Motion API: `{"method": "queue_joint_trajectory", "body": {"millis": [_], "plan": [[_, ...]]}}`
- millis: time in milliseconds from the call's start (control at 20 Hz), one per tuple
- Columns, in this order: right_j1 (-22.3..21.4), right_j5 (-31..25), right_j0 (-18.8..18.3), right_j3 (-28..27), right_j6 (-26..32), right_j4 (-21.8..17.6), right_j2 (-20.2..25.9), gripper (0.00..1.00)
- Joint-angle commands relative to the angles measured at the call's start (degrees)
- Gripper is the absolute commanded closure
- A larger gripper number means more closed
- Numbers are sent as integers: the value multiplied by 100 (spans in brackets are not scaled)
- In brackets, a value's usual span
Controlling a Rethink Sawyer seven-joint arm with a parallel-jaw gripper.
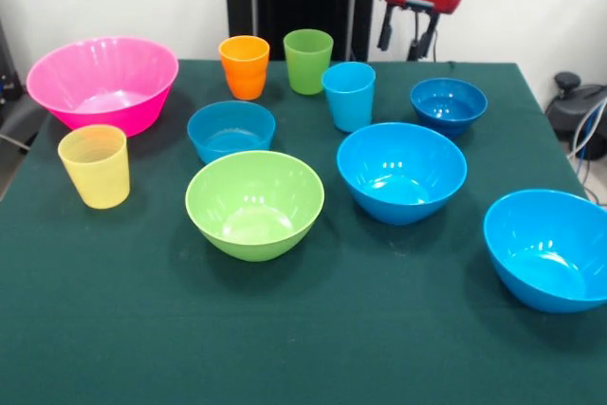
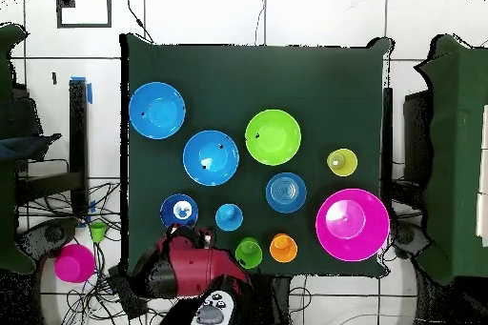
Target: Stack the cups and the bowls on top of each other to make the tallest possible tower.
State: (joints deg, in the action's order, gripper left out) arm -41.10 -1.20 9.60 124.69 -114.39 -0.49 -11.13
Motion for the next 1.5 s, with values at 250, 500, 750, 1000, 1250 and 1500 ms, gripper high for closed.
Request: {"method": "queue_joint_trajectory", "body": {"millis": [250, 500, 750, 1000, 1250, 1500], "plan": [[460, -313, -99, -928, -475, 37, 69, 0], [816, -302, -396, -1421, -238, -103, 211, 0], [857, -396, -428, -1615, -216, -160, 168, 0], [871, -341, -453, -1661, -252, -221, 168, 0], [1146, -176, -560, -1720, -251, -308, 158, 0], [1400, -327, -577, -1860, -194, -317, -12, 0]]}}
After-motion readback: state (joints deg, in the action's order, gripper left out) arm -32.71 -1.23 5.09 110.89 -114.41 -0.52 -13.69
